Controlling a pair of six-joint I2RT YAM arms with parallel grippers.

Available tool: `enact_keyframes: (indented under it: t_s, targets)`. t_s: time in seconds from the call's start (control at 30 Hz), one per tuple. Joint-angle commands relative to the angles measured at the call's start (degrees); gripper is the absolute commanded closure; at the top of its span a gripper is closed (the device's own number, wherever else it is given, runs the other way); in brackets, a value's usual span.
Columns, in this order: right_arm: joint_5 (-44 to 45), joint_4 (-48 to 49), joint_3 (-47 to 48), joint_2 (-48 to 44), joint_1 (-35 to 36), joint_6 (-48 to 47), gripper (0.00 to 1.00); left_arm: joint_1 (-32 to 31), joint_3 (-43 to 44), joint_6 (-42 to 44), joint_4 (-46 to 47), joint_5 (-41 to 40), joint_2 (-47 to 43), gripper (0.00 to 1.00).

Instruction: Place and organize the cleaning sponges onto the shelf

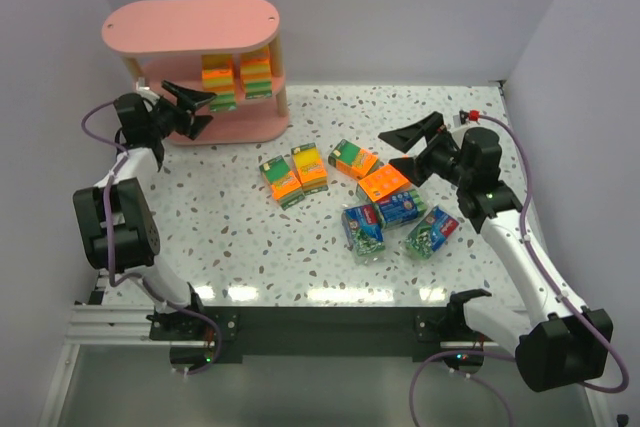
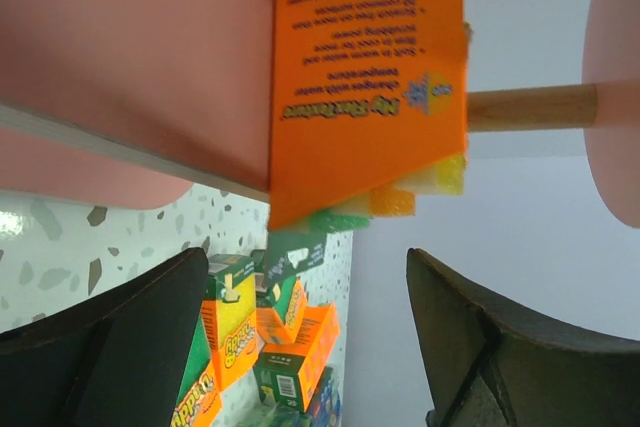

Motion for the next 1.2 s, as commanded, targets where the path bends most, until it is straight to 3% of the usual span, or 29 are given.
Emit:
enact_keyframes:
  t_s: [0.0,0.27,0.53,0.77,0.9,1.07,1.17]
  targets:
    - [-1.9,0.6,-0.3,-1.1,-0.3,-0.6,0.01,0.8,4.4,1.7,-1.5,-1.1,3.0,0.14]
    - [-2.6,1.3,0.4,0.3,-0.3,-0.3,0.01,0.8,14.2,1.9,-4.7,0.2,10.8,0.15]
    - [-2.7,1.3,0.7,1.7,-0.3,-0.9,0.01,-0.5,18.1,1.3,-5.1,1.3,14.1,0.15]
    - [-2.5,-3.5,2.5,3.9,-0.3,-6.6,0.01,-0.7,8.6,-0.9,0.0,3.0,4.1,0.05]
    - [1.2,-13.3,5.5,5.5,-0.3,-15.0,0.01,-0.7,0.7,-1.4,2.2,4.9,-3.6,0.0]
    - [16.6,-31.5,16.6,11.4,-0.2,-31.0,0.01,-0.8,-8.4,1.5,0.9,8.2,-14.7,0.0]
    - [27.5,-41.5,22.9,18.0,0.0,-35.6,0.01,-1.0,-12.1,5.7,-3.9,8.6,-20.8,0.0]
